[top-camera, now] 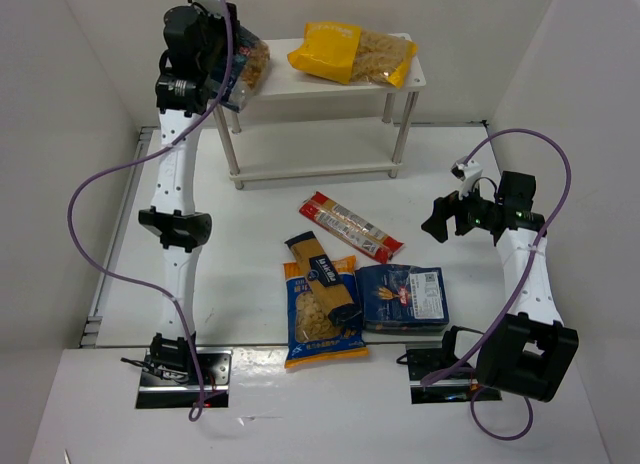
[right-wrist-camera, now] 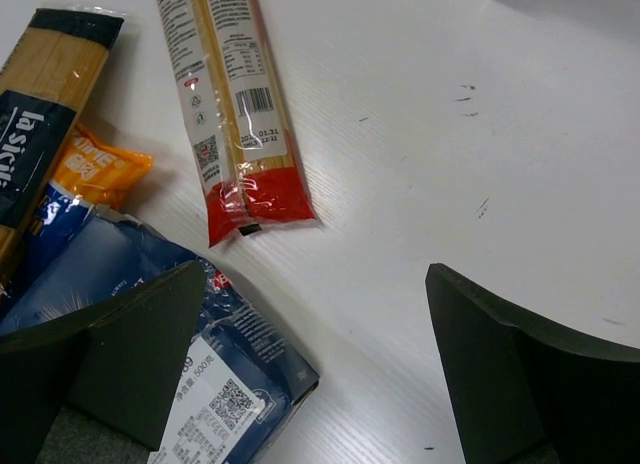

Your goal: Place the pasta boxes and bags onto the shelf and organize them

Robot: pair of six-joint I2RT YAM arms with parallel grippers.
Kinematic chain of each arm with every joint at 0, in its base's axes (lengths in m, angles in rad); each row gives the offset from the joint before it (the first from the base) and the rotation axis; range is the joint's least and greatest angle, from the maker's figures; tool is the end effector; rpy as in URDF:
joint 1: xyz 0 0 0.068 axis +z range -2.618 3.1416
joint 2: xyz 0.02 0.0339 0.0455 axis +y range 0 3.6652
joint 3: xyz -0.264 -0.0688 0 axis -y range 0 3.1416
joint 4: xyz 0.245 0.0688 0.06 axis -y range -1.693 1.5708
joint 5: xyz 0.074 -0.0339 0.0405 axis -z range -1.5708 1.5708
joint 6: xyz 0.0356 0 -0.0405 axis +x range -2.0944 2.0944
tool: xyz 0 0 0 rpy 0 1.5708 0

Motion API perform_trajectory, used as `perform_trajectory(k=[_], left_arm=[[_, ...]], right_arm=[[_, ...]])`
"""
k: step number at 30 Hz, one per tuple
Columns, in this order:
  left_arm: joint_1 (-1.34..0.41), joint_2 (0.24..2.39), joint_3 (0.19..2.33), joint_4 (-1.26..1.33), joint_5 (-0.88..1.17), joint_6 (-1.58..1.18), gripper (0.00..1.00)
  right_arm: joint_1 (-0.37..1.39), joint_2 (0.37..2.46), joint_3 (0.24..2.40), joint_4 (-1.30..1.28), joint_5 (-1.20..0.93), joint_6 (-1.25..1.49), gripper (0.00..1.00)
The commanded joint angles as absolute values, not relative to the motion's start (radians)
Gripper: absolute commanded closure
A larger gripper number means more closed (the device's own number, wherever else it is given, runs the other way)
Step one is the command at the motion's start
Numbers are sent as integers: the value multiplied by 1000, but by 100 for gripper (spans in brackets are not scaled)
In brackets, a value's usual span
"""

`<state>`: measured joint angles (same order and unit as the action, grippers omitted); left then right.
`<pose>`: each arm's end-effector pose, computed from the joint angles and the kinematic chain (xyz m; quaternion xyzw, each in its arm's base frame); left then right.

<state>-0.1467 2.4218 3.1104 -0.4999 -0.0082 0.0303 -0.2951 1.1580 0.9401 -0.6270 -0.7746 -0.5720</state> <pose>0.4721 -0.0695 0.5101 0.0532 0.6351 -0.0422 0.7694 0.2295 -0.0437 0.2866 -0.2523 0.8388 0.1823 0.4466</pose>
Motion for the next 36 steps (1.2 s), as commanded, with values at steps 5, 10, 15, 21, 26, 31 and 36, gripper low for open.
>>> perform_trajectory(k=[5,10,15,21,26,31,36], left_arm=[[-158,2428,3137,-419,-75,29,9],[-158,2366,3137,-446,-100,20,0],[-158,2284,3137,-520,-129,20,0],[-112,2104,3137,-702,-50,38,0],[-42,1981,3137,-911,107,81,0],[38,1942,3137,-1173,271,81,0],[216,1969,3021,-1273,588,129,0]], right_arm=[[-302,1158,959,-652,-793,-589,0],[-302,1158,959,-652,-802,-589,0],[-302,1138,959,-652,-811,-589,0],[-302,1104,959,-661,-830,-598,0],[-302,1072,959,-661,-853,-598,0],[-302,1040,959,-661,-873,-598,0],[-302,1002,959,-661,-882,-598,0]])
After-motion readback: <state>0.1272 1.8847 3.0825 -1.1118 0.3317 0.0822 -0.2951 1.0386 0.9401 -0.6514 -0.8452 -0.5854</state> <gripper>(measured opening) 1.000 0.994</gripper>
